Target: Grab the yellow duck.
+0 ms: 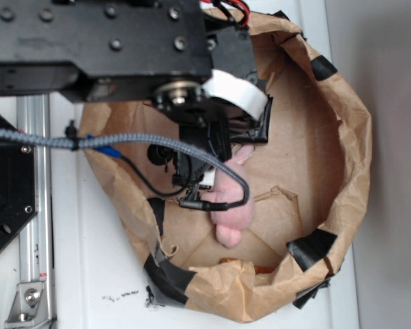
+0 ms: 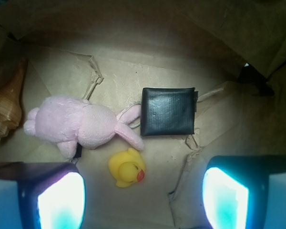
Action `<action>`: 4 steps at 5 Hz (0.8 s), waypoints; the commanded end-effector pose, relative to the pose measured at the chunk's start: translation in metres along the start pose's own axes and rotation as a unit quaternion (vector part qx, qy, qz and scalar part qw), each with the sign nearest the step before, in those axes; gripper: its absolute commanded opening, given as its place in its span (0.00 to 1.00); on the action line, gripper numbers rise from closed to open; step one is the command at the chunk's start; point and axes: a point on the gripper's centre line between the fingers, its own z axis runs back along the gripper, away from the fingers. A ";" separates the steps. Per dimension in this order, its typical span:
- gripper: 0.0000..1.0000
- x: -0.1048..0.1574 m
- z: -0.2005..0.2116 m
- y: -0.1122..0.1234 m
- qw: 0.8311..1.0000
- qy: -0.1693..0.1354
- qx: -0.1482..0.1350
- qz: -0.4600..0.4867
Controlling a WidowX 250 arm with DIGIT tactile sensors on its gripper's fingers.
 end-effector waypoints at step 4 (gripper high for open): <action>1.00 -0.015 -0.054 0.022 0.998 0.029 0.030 0.055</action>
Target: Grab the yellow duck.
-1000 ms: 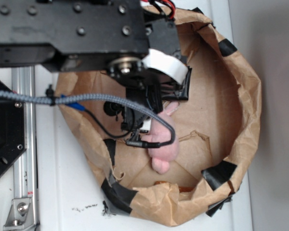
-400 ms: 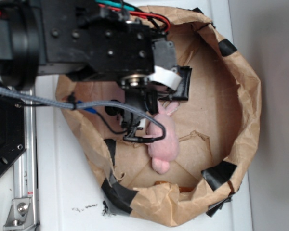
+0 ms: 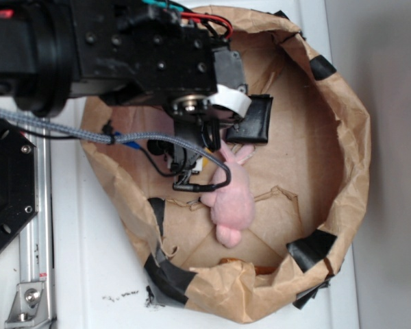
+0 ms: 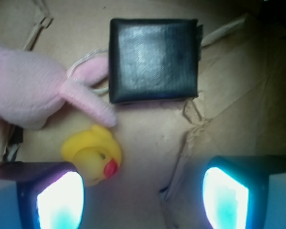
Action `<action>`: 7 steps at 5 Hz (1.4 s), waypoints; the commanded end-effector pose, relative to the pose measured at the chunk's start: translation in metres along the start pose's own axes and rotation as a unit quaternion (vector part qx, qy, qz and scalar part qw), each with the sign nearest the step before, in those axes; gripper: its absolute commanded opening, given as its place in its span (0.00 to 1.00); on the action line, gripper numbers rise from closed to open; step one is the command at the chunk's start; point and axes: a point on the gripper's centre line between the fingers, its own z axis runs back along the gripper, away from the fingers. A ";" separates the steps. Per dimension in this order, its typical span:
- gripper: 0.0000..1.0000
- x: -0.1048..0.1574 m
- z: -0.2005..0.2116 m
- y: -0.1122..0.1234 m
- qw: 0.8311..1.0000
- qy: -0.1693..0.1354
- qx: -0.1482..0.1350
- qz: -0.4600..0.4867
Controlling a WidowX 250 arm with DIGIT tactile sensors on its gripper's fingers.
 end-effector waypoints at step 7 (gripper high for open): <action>1.00 -0.019 -0.072 -0.042 0.996 0.051 -0.003 -0.074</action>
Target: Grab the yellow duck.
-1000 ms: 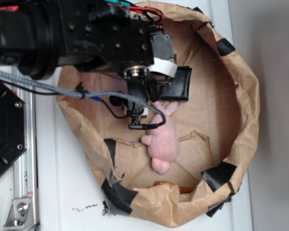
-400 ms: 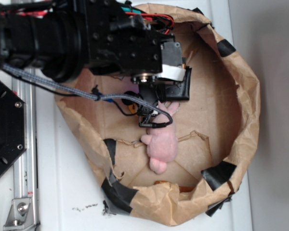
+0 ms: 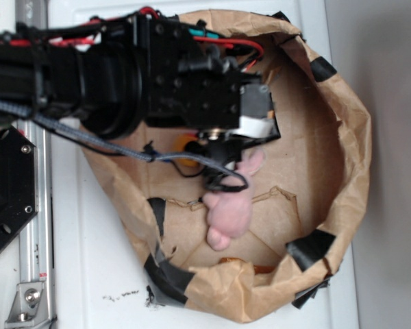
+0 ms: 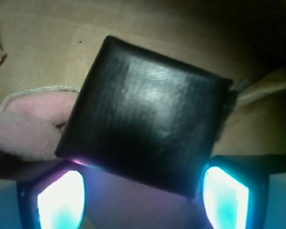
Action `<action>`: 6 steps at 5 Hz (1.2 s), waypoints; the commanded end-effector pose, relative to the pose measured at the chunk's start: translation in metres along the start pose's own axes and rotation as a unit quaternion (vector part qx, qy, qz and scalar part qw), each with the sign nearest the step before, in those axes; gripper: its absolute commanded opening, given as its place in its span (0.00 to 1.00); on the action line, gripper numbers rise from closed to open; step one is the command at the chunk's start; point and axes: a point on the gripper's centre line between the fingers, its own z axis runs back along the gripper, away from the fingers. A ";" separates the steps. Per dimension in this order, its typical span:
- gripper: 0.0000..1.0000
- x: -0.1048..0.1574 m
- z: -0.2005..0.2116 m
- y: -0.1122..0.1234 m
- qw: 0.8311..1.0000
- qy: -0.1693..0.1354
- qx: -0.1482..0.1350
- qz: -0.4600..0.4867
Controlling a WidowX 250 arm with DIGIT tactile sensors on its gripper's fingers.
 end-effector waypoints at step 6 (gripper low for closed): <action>1.00 -0.040 0.029 -0.053 0.994 -0.018 -0.096 -0.046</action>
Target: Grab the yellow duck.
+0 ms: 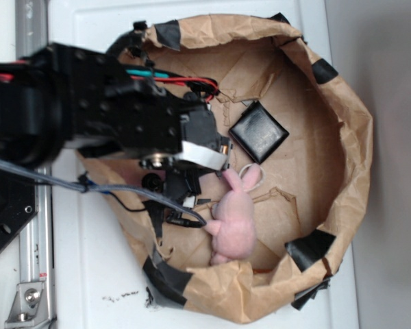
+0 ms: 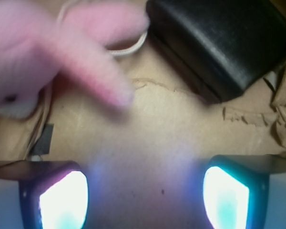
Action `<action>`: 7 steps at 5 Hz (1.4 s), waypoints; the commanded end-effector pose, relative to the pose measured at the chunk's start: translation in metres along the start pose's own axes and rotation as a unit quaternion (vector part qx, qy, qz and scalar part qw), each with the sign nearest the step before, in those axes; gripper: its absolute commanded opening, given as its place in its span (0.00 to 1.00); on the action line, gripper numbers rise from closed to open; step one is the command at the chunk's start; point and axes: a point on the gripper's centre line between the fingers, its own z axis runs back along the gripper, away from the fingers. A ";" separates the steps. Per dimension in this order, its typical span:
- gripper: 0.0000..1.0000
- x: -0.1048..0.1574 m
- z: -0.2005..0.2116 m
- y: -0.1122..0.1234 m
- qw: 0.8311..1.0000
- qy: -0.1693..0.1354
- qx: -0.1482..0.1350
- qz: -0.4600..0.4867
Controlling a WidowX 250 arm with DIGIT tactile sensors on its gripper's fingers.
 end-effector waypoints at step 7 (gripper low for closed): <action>1.00 -0.034 0.002 0.026 0.998 0.035 -0.015 0.058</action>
